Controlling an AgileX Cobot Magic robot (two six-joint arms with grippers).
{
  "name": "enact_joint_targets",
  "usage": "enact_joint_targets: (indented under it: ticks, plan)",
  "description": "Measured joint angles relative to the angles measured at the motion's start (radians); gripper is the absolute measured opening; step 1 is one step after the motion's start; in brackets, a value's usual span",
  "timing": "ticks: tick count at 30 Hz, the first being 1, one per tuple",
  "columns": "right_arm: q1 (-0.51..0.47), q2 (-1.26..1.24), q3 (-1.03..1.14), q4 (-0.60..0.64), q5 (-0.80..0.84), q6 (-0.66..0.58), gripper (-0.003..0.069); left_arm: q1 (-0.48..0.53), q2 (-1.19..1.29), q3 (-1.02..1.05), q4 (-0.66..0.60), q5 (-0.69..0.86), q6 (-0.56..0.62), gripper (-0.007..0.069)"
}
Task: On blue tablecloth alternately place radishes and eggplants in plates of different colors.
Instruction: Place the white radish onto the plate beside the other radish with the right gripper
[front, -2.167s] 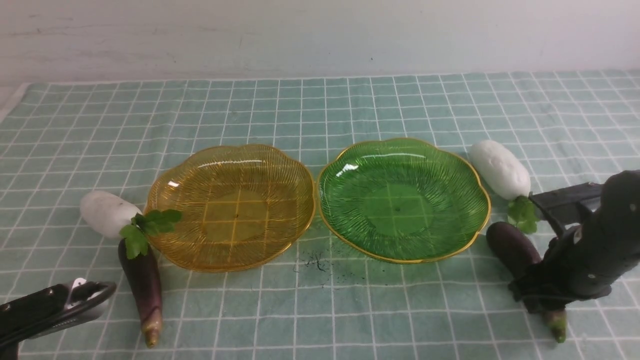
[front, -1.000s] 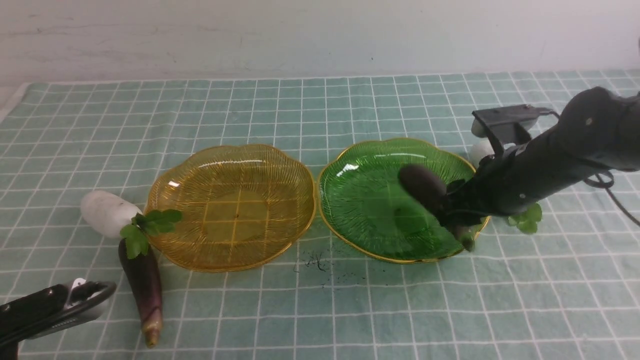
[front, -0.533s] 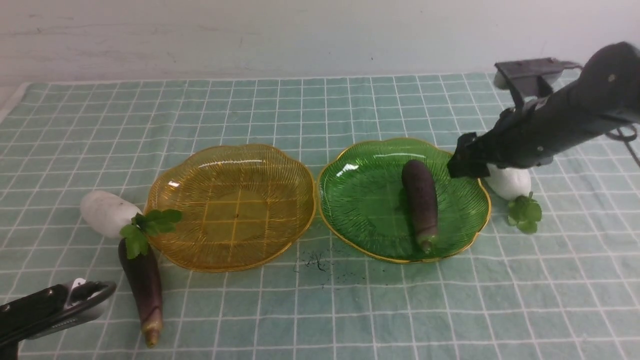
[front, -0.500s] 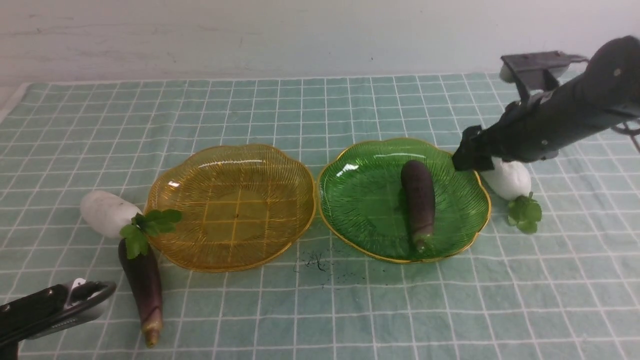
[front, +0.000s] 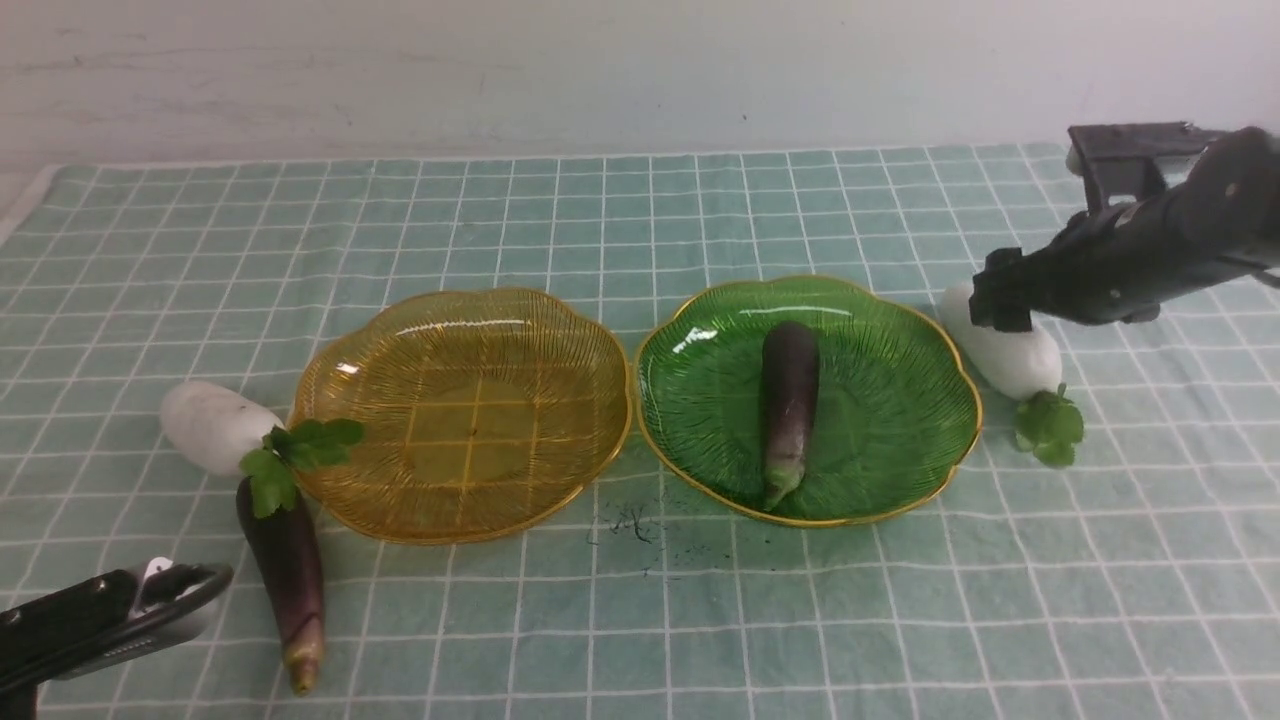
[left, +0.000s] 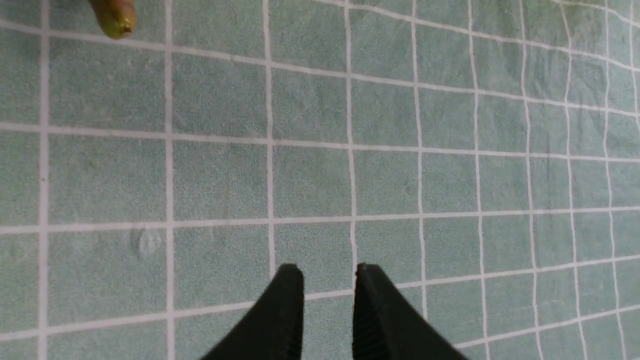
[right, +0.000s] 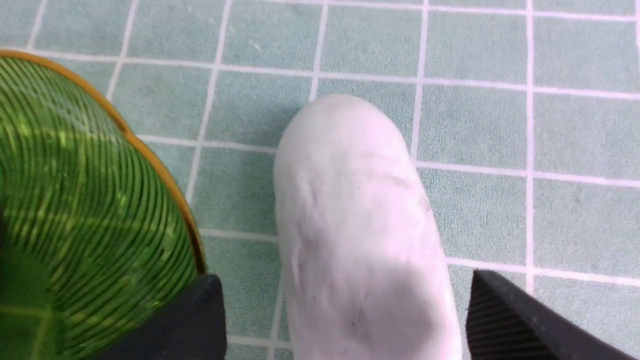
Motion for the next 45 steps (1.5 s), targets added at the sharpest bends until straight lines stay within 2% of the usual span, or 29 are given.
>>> enact_joint_targets:
  ticks: [14, 17, 19, 21, 27, 30, 34, 38, 40, 45]
  plan:
    - [0.0, 0.065, 0.0, -0.008, -0.019, 0.0, 0.0582, 0.0, 0.0, 0.0, 0.0, 0.0, 0.0, 0.0133]
    - [0.0, 0.065, 0.0, -0.015, -0.018, 0.0, 0.0554, 0.0, 0.0, 0.0, 0.0, 0.0, 0.0, 0.0133]
    - [0.0, 0.065, 0.0, -0.019, -0.004, 0.0, 0.0475, 0.0, 0.0, 0.0, 0.0, 0.001, 0.0, 0.0133]
    - [0.0, 0.065, 0.0, -0.02, 0.002, 0.0, 0.0459, 0.0, 0.0, 0.0, 0.0, 0.002, 0.0, 0.0133]
    - [-0.003, 0.016, 0.001, -0.094, 0.065, 0.031, 0.0459, 0.0, 0.0, 0.0, 0.0, 0.029, 0.0, 0.0133]
    - [-0.003, -0.09, 0.001, -0.18, 0.07, 0.078, 0.0459, 0.0, 0.0, 0.0, 0.0, 0.045, 0.0, 0.0133]
    - [-0.003, -0.2, 0.001, -0.203, 0.077, 0.121, 0.0459, 0.0, 0.0, 0.0, 0.0, 0.045, 0.0, 0.0133]
    - [0.044, -0.329, 0.001, -0.102, 0.114, 0.171, 0.0459, 0.0, 0.0, 0.0, 0.0, 0.041, 0.0, 0.0133]
    - [0.132, -0.348, 0.0, 0.001, 0.134, 0.142, 0.0459, 0.0, 0.0, 0.0, 0.0, 0.034, 0.0, 0.0133]
    - [0.355, -0.298, 0.0, 0.12, 0.142, -0.007, 0.0459, 0.0, 0.0, 0.0, 0.0, 0.022, 0.0, 0.0133]
